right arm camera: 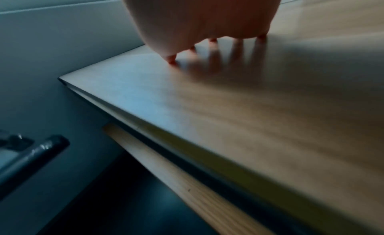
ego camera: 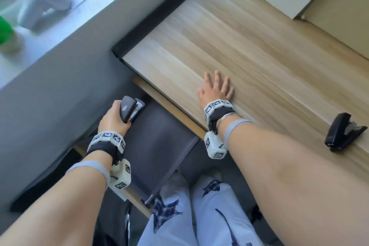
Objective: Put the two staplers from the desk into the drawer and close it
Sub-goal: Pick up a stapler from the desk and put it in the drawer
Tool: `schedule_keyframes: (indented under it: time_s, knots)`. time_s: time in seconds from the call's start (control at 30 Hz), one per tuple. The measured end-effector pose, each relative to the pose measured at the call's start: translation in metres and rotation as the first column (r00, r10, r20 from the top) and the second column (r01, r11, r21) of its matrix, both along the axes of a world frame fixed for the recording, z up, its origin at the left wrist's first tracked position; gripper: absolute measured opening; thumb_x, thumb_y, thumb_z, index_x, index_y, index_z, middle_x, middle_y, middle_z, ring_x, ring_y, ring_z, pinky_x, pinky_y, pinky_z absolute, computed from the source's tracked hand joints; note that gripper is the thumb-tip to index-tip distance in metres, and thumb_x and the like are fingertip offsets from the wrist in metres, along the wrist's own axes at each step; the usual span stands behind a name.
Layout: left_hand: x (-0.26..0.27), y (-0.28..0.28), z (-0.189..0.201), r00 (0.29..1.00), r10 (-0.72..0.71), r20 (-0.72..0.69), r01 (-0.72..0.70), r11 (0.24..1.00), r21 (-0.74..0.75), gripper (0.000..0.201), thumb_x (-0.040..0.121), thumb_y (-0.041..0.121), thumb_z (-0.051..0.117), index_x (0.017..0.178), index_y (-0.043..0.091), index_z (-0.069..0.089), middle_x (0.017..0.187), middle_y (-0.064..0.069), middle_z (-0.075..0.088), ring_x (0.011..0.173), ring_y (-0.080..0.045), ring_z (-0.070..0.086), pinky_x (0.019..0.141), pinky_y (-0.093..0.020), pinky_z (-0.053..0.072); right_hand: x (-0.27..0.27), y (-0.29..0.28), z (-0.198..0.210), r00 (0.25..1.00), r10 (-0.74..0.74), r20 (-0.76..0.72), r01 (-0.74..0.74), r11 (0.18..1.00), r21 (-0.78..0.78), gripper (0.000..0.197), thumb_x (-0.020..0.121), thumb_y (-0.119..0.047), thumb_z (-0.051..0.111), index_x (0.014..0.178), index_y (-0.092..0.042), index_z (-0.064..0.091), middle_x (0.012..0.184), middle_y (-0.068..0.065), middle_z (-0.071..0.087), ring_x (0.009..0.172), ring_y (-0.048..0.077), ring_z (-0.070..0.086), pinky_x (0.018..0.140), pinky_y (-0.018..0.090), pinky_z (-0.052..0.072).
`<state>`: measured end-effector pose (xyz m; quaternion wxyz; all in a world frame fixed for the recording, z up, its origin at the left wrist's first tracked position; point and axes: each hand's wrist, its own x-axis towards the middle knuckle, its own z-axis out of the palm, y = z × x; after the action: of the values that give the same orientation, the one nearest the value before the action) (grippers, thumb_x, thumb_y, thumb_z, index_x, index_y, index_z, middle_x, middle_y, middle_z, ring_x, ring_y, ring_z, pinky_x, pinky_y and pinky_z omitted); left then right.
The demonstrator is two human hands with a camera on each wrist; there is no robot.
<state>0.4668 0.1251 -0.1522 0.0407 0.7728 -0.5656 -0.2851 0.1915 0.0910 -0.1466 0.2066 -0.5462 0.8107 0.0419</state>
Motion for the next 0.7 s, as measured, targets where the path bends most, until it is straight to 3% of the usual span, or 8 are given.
schedule_keyframes:
  time_s: [0.3,0.57,0.7]
  knots:
    - [0.002,0.009,-0.096,0.999,-0.038,0.023,0.033,0.98,0.194,0.041,0.073,0.01,0.061,0.109,0.018,0.043,0.109,-0.013,0.064,0.095,-0.038,0.063,0.076,-0.04,0.05,0.008,0.002,-0.019,0.995,-0.033,-0.098,0.024,0.996,-0.089,0.06,0.098,-0.047,0.027,0.152,-0.039,0.002,0.164,-0.004,-0.004,0.15,0.032,-0.006,0.119,0.056,-0.001]
    - [0.005,0.004,-0.159,0.997,-0.033,0.07,0.014,0.967,0.253,0.038,0.074,0.001,0.057,0.108,0.01,0.043,0.103,-0.019,0.064,0.092,-0.04,0.063,0.067,-0.037,0.042,0.009,0.004,-0.027,0.986,-0.042,-0.161,0.017,0.988,-0.155,0.06,0.097,-0.048,0.029,0.151,-0.039,0.005,0.164,-0.003,0.0,0.151,0.032,-0.001,0.119,0.056,0.004]
    - [0.008,0.003,-0.178,0.996,-0.017,0.083,-0.007,0.96,0.279,0.041,0.078,0.005,0.056,0.117,0.008,0.043,0.11,-0.023,0.064,0.1,-0.042,0.062,0.075,-0.04,0.047,0.009,0.005,-0.03,0.983,-0.049,-0.179,0.015,0.982,-0.187,0.06,0.096,-0.049,0.03,0.151,-0.039,0.008,0.164,-0.002,0.004,0.151,0.033,0.002,0.118,0.056,0.006]
